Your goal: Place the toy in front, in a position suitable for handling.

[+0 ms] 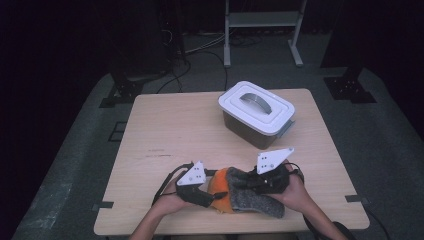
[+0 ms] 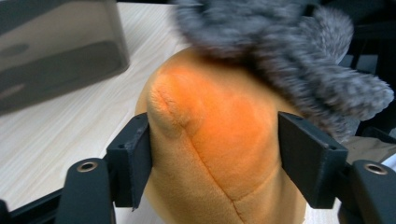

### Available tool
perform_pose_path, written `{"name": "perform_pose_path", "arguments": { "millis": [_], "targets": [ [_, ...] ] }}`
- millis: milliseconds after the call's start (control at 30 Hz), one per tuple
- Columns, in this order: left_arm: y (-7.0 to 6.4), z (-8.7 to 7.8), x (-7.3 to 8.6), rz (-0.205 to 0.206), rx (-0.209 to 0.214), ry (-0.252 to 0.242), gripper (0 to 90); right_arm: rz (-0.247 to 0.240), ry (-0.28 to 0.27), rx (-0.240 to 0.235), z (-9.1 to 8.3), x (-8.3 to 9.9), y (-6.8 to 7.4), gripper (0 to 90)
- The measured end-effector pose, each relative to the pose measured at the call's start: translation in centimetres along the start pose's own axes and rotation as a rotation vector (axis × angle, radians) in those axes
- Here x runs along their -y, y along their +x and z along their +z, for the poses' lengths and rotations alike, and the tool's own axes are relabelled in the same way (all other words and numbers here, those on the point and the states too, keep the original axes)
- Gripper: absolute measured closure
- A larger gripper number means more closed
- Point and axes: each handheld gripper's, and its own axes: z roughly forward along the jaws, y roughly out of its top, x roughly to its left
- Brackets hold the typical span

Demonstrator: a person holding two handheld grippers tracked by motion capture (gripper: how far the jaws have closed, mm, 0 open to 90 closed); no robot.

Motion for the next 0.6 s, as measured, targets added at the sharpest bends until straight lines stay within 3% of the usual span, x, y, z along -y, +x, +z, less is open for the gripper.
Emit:
{"name": "perform_pose_path", "arguments": {
  "millis": [33, 100, 267, 500, 600],
  "targets": [
    [-0.5, 0.2, -0.3, 0.032, -0.012, 0.006, 31.5, -0.007, 0.003, 0.016, 0.3, -0.3, 0.1, 76.3],
    [-0.4, 0.1, -0.2, 0.038, -0.017, 0.014, 31.6, -0.015, 0.018, 0.021, 0.6, -0.2, 0.1, 76.2],
    [0.2, -0.4, 0.3, 0.003, -0.026, 0.012, 31.6, 0.008, 0.044, 0.028, 0.6, 0.5, -0.4, 76.2],
    [0.2, -0.6, 0.4, 0.002, -0.024, 0.008, 33.7, 0.064, 0.068, 0.042, -0.7, 1.9, -1.6, 76.3],
    [-0.2, -0.4, 0.2, 0.048, -0.029, 0.006, 34.5, 0.048, 0.053, 0.058, -0.8, 1.4, -1.2, 76.5]
  ]
}}
